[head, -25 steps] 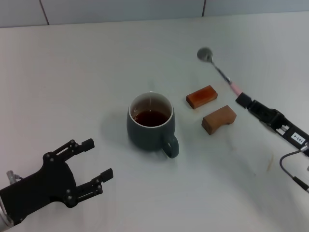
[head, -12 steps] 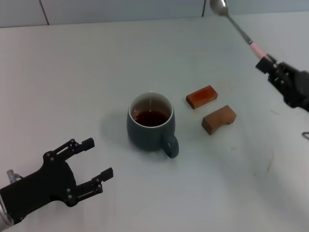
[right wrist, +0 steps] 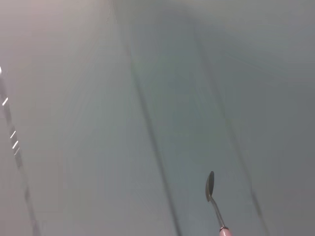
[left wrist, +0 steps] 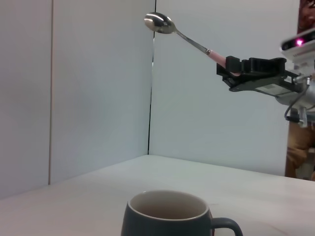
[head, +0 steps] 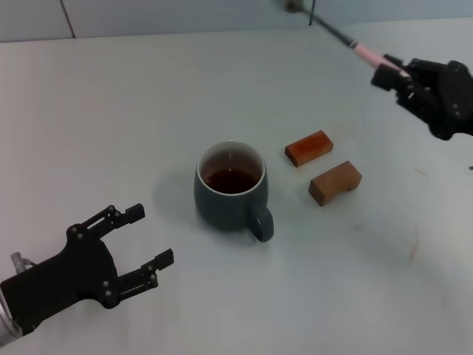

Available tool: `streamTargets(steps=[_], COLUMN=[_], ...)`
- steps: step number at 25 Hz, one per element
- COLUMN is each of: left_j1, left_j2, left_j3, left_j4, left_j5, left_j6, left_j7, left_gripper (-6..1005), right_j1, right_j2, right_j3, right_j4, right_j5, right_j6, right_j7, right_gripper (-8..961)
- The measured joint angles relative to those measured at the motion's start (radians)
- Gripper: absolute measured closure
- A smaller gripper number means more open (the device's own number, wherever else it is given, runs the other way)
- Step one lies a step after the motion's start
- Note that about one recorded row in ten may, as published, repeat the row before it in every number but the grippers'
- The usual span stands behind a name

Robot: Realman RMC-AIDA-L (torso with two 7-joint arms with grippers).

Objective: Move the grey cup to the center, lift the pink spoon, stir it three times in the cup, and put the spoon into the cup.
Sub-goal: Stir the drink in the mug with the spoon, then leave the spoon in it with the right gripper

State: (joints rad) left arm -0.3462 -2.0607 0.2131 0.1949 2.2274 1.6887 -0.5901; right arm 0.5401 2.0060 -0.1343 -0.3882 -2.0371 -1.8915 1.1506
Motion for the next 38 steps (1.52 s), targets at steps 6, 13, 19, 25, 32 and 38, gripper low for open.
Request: streamTargets(steps=[6,13,19,25,32,38], left_j1=[-0.007,-0.008,-0.005,-0.004,-0.006,-0.001], left_j2=[0.001,0.000,0.000,0.000,-0.002,-0.003], left_j3=[0.000,0.000,0.000,0.000,0.000,0.000], left_j4=[0.000,0.008,0.012,0.012,0.009,0.006], left_j5=[-0.004,-0.004,-0.004,-0.004,-0.003,-0.011], left_j6=[-0.001,-0.002,-0.003,-0.002,0.001,0.006], left_j7=[0.001,0.001,0.000,-0.005,-0.008,-0.009], left_gripper=[190,190,190,190,191,190], right_j1=[0.065,0.094,0.211,0.346,0.504,0.606], right_j2=[-0.024,-0.046,-0.089,-0.098,-0.073,-0.017], right_j3=[-0.240,-0.448,-0.579,-0.621,-0.782,-0.940], right_j4=[-0.192,-0.447,-0.602,-0.628,-0.645,-0.639], right_j5=[0.000,-0.001,-0.138,-0.266,-0.381,-0.493], right_j6=[0.000,-0.022,-0.068,-0.103,-0.063,0.006], right_j7=[0.160,0.376,0.587,0.670,0.766,0.828], right_gripper=[833,832,833,832,833,832])
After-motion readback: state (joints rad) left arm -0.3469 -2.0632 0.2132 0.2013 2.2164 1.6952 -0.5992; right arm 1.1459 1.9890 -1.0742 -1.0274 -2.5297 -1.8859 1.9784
